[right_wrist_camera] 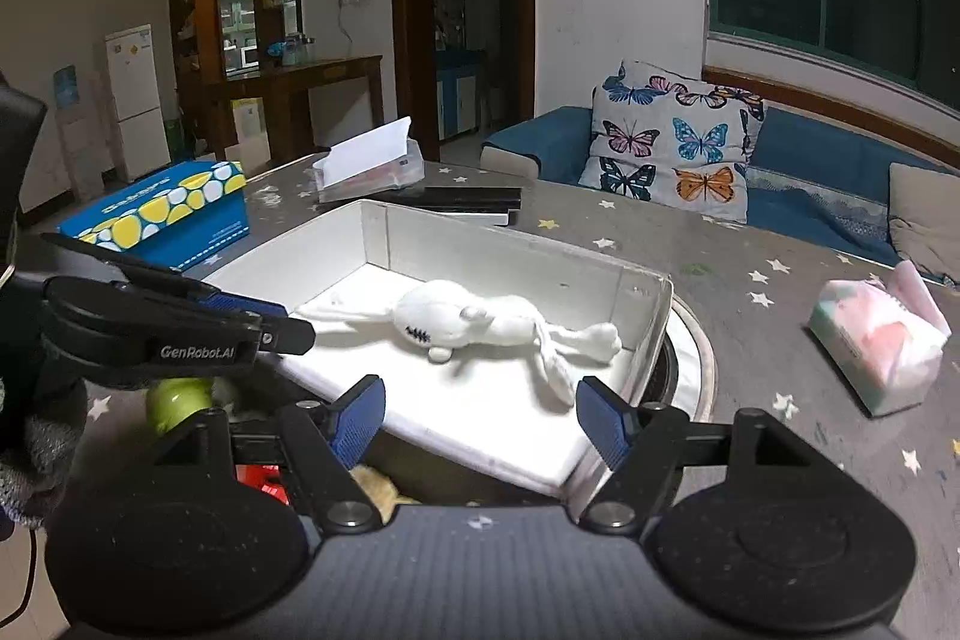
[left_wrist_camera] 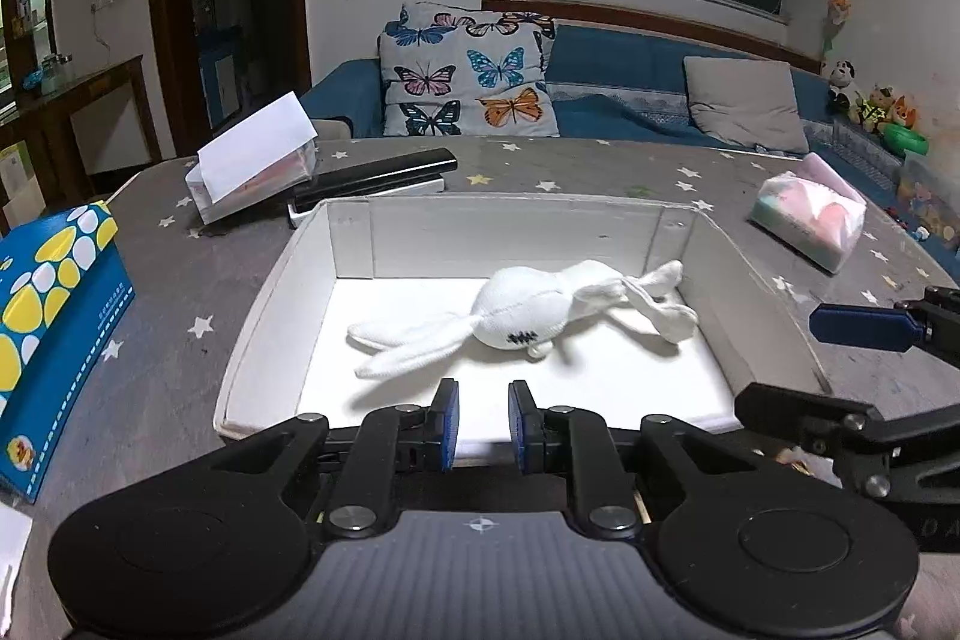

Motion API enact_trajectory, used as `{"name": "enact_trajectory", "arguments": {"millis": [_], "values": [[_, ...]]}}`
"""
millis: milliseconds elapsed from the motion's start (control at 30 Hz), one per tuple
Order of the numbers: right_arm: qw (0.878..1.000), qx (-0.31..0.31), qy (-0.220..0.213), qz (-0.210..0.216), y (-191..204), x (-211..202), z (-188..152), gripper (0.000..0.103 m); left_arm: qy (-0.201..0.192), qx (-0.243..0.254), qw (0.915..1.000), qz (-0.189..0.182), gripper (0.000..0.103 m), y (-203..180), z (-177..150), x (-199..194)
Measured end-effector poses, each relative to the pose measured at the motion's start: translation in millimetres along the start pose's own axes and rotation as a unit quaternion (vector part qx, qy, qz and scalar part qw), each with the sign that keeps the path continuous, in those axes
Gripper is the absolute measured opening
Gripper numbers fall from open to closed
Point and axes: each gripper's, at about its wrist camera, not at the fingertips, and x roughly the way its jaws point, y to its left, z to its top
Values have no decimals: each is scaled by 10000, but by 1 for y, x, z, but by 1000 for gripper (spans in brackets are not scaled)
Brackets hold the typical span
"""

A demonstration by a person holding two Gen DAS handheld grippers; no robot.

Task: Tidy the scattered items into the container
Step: 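Carry the bunny over the white box and open the left tool, then grasp the cartoon boy figure with the right tool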

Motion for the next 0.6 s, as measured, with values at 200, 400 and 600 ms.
{"name": "enact_trajectory", "arguments": {"millis": [200,400,600], "values": [[10000,21,-66,-43,5,-21,-20,75,-148,72,9999,14,21,-7,-9,-17],[9999,3,-56,-93,10,-35,-43,75,-267,82,9996,2,21,-11,-17,-33],[9998,118,139,-69,8,-40,-68,75,-213,62,9995,-246,21,-20,-37,-45]]}}
